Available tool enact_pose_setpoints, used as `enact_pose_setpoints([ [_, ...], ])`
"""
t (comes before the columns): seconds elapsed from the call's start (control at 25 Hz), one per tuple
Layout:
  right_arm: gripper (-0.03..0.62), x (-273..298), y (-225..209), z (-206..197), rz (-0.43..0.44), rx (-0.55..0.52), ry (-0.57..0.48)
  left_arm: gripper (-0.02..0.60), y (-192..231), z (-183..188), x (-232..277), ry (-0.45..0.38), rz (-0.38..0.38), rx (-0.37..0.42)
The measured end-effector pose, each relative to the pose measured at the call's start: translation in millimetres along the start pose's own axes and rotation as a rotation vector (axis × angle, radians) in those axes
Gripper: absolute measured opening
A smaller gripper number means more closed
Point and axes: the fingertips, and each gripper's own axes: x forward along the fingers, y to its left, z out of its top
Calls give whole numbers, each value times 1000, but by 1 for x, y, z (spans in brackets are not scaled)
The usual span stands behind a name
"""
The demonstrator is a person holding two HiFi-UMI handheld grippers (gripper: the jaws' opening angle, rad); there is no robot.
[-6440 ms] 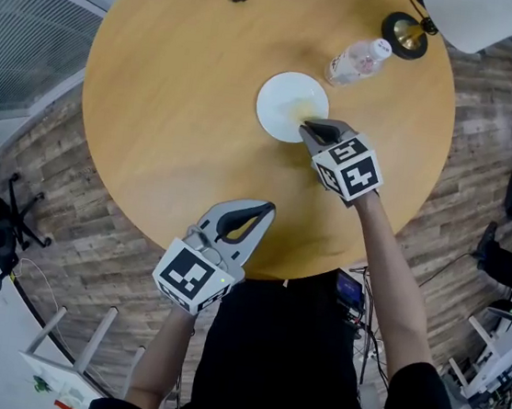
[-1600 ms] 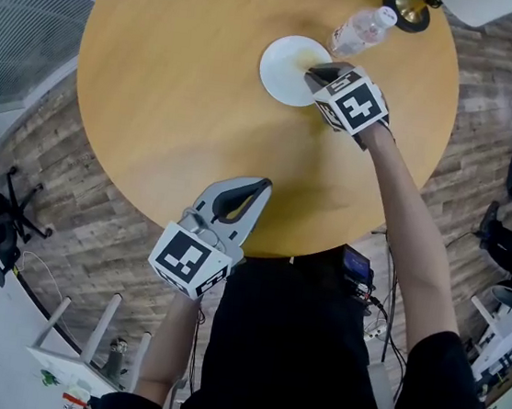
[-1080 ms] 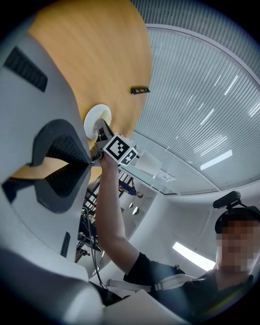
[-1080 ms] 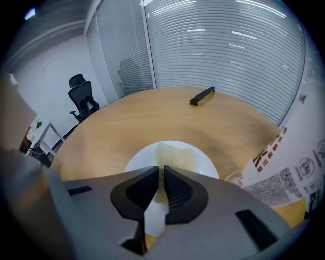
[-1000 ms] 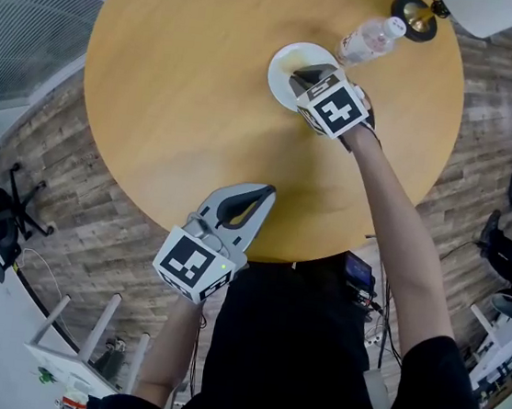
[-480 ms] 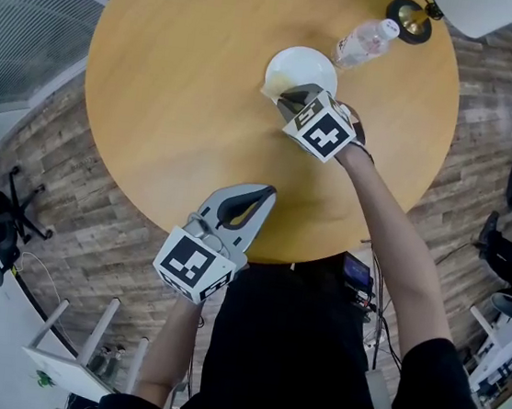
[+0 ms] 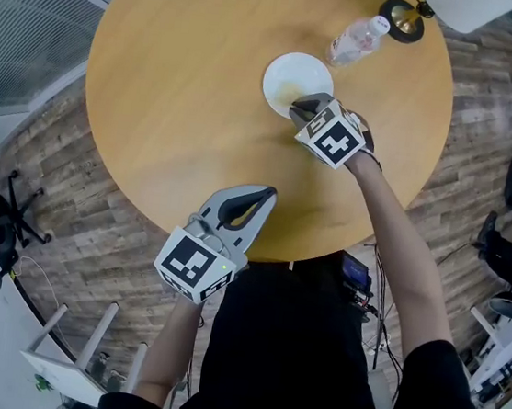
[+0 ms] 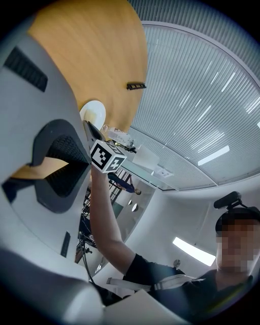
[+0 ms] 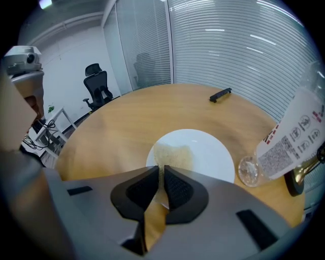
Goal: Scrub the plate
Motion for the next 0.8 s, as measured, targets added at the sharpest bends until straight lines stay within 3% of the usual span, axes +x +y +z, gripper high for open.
enact_pose_setpoints([
  [0.4,26,-15,4,-24,-31,40,18,6,-9,-16,-9,0,-8,-3],
  [0.8,26,-44,38,-42,1,-28,0,6,-40,-20,-8,7,-3,32],
])
